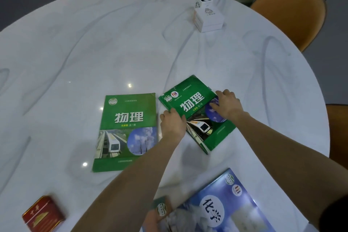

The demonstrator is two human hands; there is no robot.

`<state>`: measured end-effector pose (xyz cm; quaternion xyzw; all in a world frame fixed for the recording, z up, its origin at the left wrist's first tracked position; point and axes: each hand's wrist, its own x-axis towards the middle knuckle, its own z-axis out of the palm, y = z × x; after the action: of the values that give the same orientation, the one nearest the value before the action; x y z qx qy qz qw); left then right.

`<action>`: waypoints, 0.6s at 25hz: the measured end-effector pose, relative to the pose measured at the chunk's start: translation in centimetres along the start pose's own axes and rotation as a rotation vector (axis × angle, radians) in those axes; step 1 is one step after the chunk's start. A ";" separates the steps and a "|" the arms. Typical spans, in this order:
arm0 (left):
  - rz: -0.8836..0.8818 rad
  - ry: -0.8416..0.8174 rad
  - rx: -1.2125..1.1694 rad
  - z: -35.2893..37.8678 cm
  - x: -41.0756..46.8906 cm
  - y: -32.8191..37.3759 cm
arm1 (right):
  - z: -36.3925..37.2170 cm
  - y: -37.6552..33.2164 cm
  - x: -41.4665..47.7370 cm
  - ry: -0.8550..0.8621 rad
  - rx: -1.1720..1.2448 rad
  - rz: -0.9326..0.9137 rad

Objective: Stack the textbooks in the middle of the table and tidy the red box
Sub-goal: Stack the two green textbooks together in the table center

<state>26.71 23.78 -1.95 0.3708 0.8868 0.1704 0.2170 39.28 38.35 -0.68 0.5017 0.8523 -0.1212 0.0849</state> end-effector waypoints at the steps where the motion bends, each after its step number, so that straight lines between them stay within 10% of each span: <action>1: -0.073 0.008 -0.102 0.2 0.2 0.6 | 0.3 0.3 0.4 -0.030 0.015 0.010; 9: -0.747 0.205 -1.166 1.2 1.4 3.1 | 1.5 1.2 1.7 -0.052 0.206 0.088; 15: -0.472 -0.026 -1.343 1.8 0.3 2.4 | 1.3 1.8 2.0 -0.061 0.294 0.103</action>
<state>28.91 25.87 -2.45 -0.0432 0.6441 0.6241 0.4402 39.94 40.46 -2.69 0.5477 0.7957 -0.2552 0.0423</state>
